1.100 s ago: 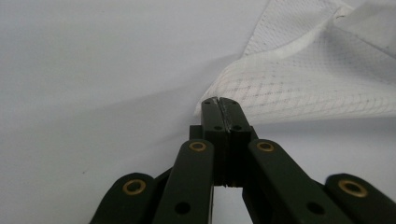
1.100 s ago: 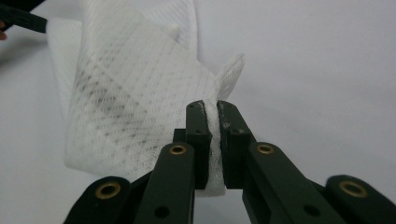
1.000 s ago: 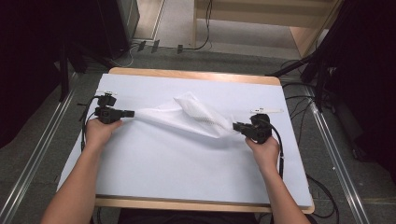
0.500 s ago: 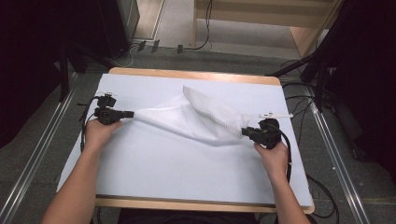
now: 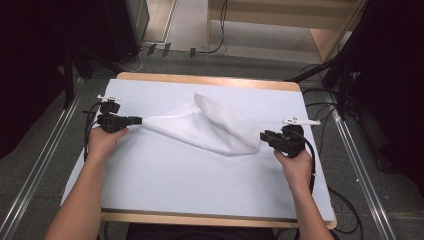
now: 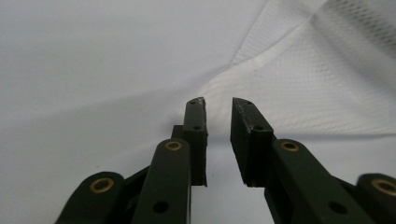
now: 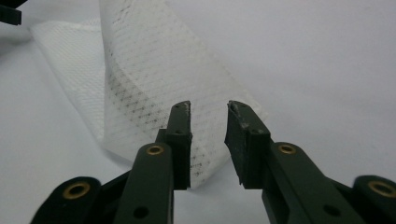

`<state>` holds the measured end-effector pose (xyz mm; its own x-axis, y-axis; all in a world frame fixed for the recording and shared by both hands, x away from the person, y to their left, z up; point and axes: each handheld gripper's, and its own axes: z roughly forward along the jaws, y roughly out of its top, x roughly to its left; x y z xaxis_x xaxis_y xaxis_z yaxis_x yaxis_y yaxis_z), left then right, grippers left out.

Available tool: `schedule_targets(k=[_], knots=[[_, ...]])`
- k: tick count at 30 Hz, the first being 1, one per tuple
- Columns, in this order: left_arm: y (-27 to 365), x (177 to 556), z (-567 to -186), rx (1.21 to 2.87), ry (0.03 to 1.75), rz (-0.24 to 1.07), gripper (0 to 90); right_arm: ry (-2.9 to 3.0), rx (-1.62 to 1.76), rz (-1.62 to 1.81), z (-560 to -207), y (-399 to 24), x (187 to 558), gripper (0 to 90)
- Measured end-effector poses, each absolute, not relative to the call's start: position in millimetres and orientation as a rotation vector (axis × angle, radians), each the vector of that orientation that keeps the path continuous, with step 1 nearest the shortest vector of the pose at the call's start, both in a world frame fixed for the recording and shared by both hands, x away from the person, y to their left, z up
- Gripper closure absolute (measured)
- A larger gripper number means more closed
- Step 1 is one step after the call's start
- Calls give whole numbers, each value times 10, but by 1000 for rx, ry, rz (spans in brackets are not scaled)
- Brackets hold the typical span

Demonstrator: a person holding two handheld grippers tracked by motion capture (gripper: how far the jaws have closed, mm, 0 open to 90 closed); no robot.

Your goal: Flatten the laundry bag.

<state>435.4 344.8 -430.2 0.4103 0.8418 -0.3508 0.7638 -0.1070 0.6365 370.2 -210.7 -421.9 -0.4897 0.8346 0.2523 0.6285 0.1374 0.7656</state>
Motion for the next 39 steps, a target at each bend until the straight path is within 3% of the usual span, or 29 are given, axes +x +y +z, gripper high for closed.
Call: schedule_targets(k=[10, 25, 32, 39], knots=[[3280, 4330, -4186, 1914, 1304, 97, 675, 2247, 1356, 1280, -4184, -1896, 3940, 655], [3108, 4277, -4157, 1972, 1253, 109, 653, 2317, 1288, 1302, -4063, -1635, 4375, 562], [3089, 4262, -4166, 1981, 1251, 100, 631, 2366, 1235, 1294, -3981, -1387, 4554, 476], [3095, 4247, -4172, 1988, 1249, 96, 613, 2408, 1194, 1318, -3907, -1094, 4730, 447]])
